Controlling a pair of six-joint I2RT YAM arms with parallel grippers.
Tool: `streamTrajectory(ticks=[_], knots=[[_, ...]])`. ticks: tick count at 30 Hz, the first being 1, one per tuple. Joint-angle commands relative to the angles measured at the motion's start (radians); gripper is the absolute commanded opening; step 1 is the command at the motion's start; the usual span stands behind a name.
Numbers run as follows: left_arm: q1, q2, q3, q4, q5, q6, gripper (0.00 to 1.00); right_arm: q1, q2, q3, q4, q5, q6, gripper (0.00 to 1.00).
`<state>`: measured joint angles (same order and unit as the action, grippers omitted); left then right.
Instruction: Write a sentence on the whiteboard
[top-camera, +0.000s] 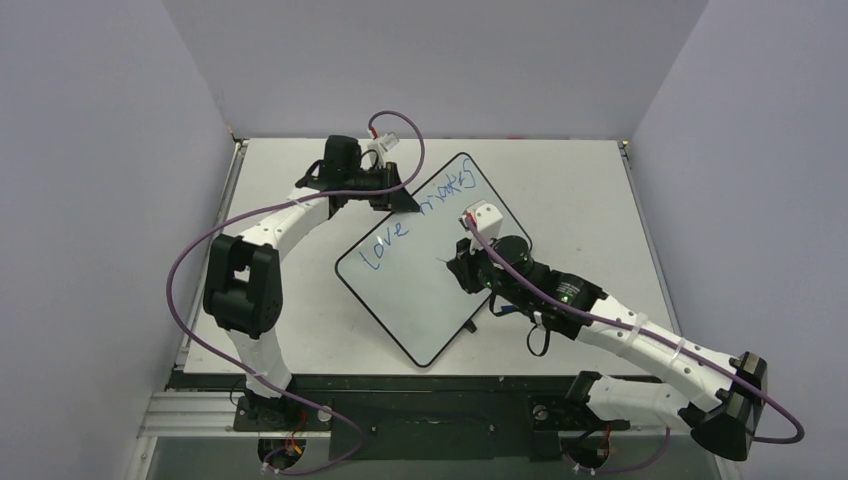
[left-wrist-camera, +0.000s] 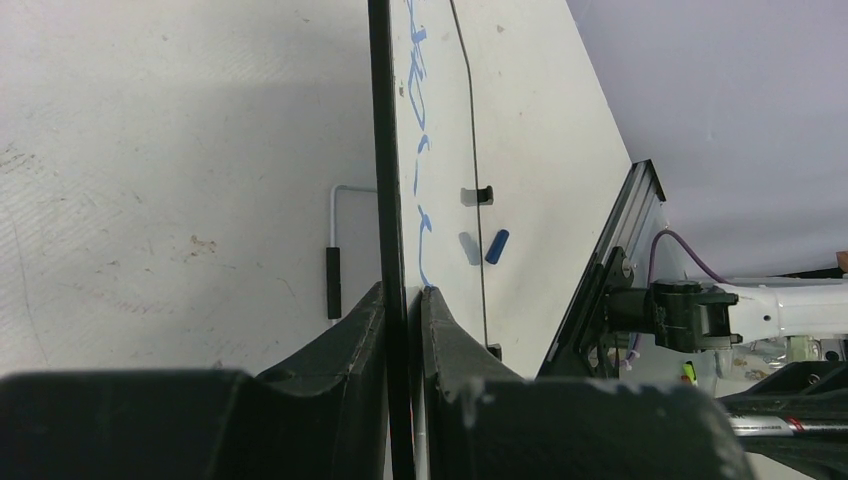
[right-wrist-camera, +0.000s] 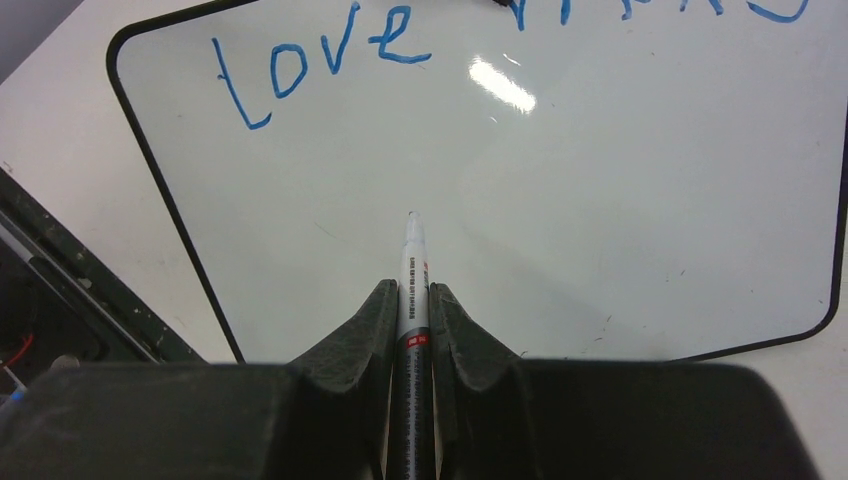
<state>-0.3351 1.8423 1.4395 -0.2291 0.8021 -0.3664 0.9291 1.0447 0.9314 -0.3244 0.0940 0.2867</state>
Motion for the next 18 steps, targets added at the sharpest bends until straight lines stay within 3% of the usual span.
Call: streamTrajectory(ticks=[1, 18], knots=[[-0.022, -0.052, -0.010, 0.005, 0.002, 0.076, 0.00, 0.011, 0.024, 0.044, 0.043, 0.094, 0.006, 0.00], [-0.026, -0.049, -0.012, 0.012, -0.001, 0.077, 0.00, 0.036, 0.063, 0.040, 0.075, 0.051, -0.016, 0.00]])
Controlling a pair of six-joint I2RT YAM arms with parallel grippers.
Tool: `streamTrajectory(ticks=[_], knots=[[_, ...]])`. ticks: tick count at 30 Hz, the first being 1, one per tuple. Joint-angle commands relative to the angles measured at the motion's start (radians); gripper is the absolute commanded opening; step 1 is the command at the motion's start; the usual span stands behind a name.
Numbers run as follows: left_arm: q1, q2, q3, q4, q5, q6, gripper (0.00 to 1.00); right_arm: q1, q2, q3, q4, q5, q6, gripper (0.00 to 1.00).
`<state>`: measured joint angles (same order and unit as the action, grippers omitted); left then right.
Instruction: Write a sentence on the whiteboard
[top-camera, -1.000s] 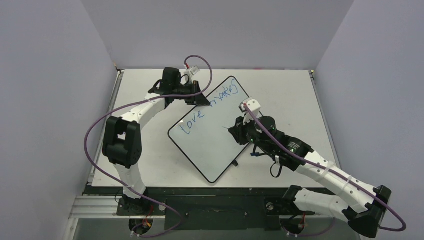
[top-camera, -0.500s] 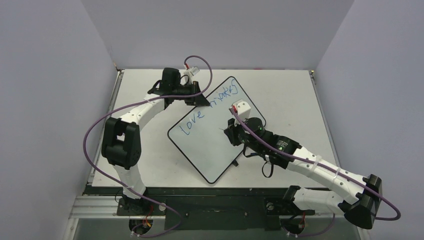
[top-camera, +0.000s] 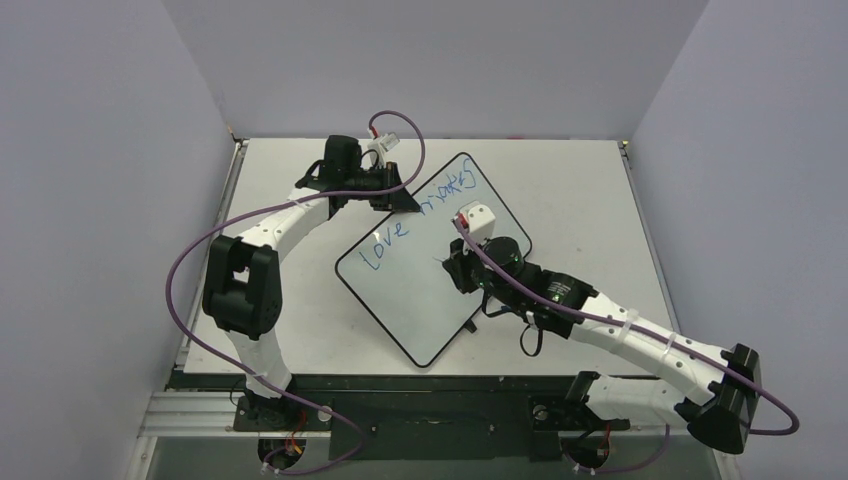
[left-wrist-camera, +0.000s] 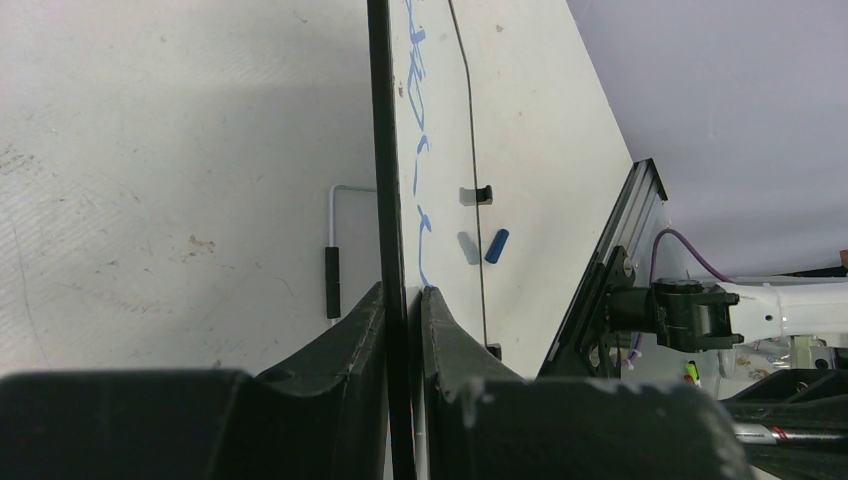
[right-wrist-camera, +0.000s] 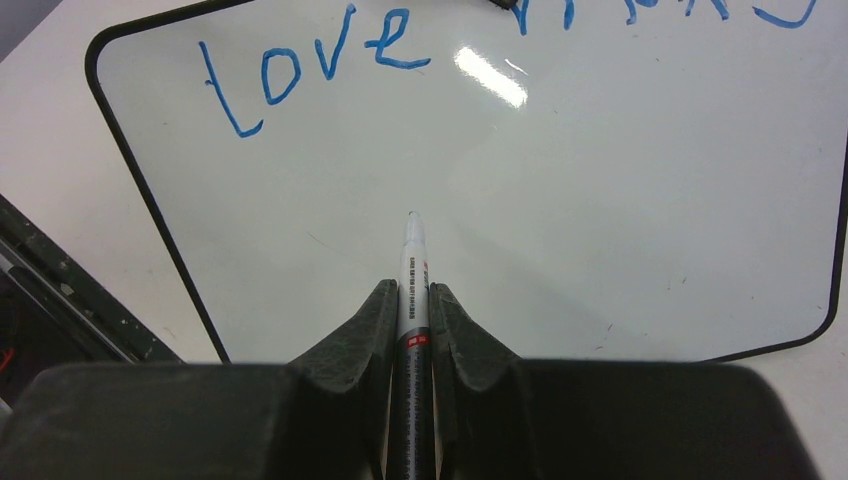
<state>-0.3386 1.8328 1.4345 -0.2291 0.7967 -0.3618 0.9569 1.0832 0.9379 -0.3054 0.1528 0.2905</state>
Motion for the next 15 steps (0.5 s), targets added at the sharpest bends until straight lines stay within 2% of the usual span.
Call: streamTrajectory(ticks=[1, 15], knots=[[-0.022, -0.039, -0.007, 0.011, 0.004, 0.072, 0.00, 0.009, 0.036, 0.043, 0.055, -0.015, -0.021, 0.00], [-0.023, -0.038, -0.011, 0.021, 0.005, 0.067, 0.00, 0.135, 0.204, 0.144, 0.084, -0.067, -0.055, 0.00]])
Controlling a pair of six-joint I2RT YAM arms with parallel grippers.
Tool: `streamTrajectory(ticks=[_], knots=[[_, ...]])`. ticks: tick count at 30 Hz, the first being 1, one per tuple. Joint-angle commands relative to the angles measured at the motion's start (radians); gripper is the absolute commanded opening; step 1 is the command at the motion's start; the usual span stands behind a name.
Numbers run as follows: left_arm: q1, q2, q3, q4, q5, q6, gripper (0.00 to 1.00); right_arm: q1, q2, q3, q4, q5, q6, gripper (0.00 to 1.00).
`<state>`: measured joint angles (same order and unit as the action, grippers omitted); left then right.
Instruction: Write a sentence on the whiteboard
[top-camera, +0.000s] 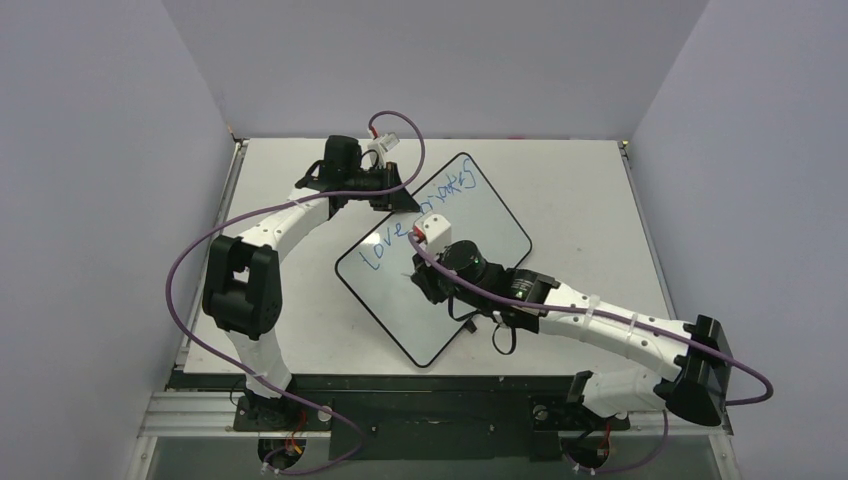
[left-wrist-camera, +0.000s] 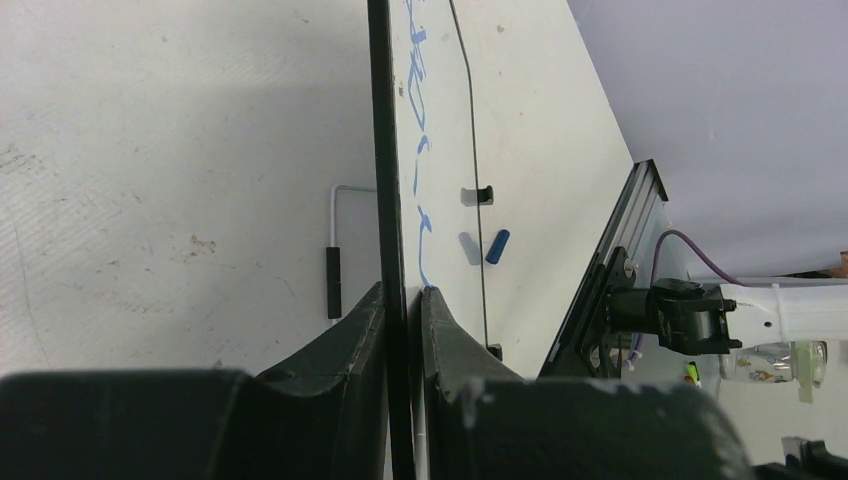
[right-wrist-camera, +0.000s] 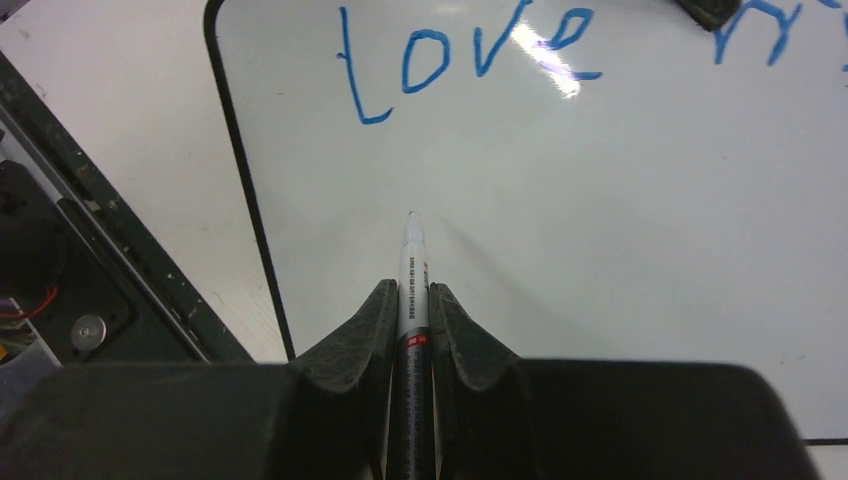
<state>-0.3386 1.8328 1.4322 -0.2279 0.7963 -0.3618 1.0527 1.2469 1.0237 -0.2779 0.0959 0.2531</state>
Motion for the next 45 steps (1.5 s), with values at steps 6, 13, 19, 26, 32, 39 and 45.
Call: streamTrajectory(ticks=[6, 13, 19, 26, 32, 39, 45], knots=[[-0.023, -0.037, -0.011, 0.029, 0.010, 0.060, 0.00, 0.075, 0.105, 0.083, 0.074, -0.012, -0.015, 0.00], [-0.025, -0.037, -0.012, 0.036, 0.011, 0.054, 0.00, 0.089, 0.157, 0.105, 0.084, 0.006, -0.011, 0.00], [-0.025, -0.036, -0.012, 0.048, 0.023, 0.042, 0.00, 0.090, 0.184, 0.092, 0.086, 0.020, -0.005, 0.00], [-0.025, -0.034, -0.008, 0.047, 0.022, 0.041, 0.00, 0.096, 0.163, 0.043, 0.075, 0.028, 0.006, 0.00], [-0.026, -0.033, -0.005, 0.045, 0.020, 0.041, 0.00, 0.118, 0.139, -0.013, 0.064, 0.034, 0.031, 0.00], [-0.029, -0.029, 0.003, 0.031, 0.011, 0.048, 0.00, 0.146, 0.104, -0.072, 0.047, 0.070, 0.052, 0.00], [-0.031, -0.022, 0.008, 0.028, 0.009, 0.049, 0.00, 0.148, 0.091, -0.081, 0.033, 0.100, 0.057, 0.00]])
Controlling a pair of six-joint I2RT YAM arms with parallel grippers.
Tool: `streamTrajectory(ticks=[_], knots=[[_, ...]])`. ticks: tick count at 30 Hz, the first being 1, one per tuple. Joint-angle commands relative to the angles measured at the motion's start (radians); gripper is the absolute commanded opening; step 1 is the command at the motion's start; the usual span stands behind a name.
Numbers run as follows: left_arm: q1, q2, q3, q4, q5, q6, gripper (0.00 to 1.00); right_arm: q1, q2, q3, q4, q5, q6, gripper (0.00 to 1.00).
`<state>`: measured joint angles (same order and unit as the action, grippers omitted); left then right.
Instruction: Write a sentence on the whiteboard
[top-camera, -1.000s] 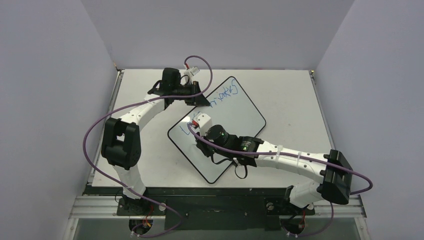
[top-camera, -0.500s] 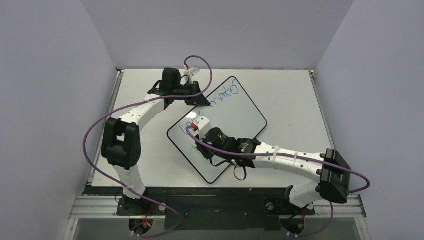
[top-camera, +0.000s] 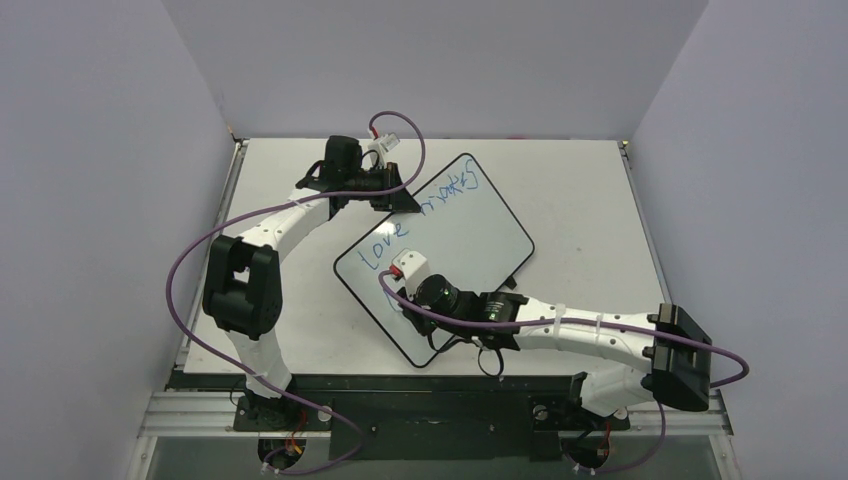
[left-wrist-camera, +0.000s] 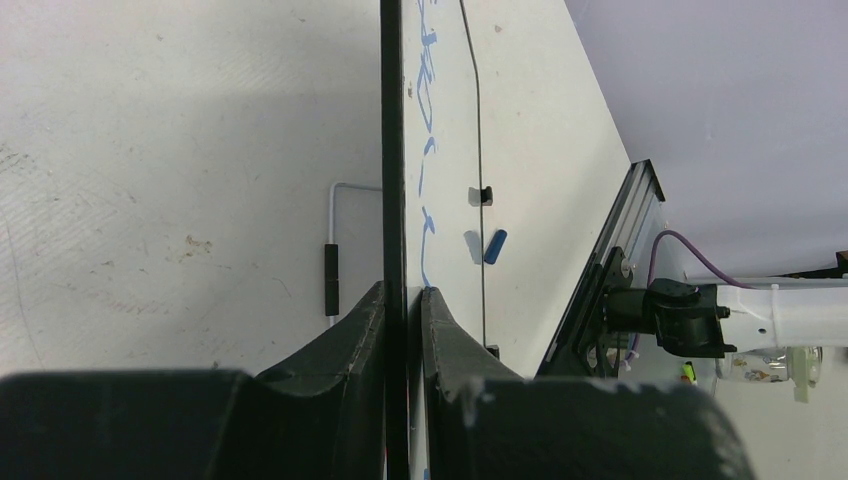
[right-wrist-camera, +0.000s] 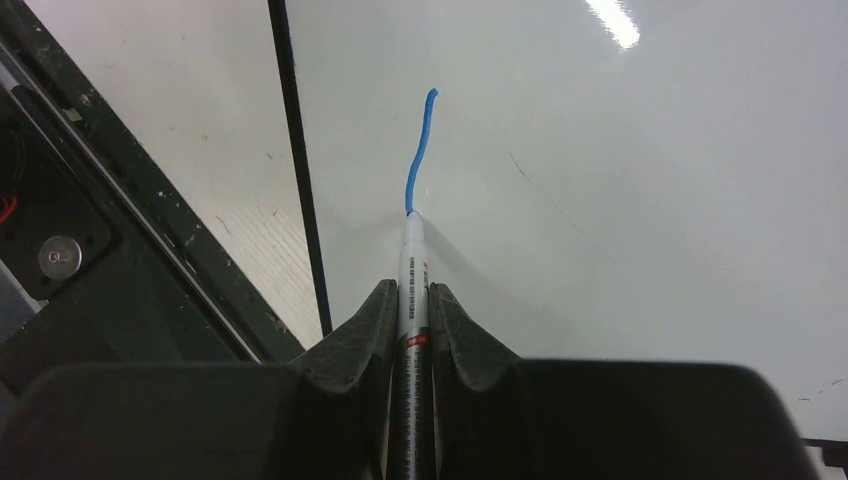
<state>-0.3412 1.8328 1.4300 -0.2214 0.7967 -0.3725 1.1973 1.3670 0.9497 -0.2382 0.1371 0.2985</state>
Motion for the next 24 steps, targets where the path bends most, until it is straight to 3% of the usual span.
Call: streamTrajectory(ticks=[1, 12, 24], knots=[[-0.029, -0.021, 0.011, 0.020, 0.006, 0.060, 0.00, 0.004, -0.031, -0.004, -0.011, 0.065, 0.010, 0.00], [-0.029, -0.021, 0.017, -0.014, -0.036, 0.066, 0.00, 0.004, -0.014, 0.064, -0.041, 0.168, -0.009, 0.00], [-0.029, -0.017, 0.012, -0.036, -0.082, 0.073, 0.00, -0.002, -0.105, 0.076, 0.028, 0.080, -0.010, 0.00]])
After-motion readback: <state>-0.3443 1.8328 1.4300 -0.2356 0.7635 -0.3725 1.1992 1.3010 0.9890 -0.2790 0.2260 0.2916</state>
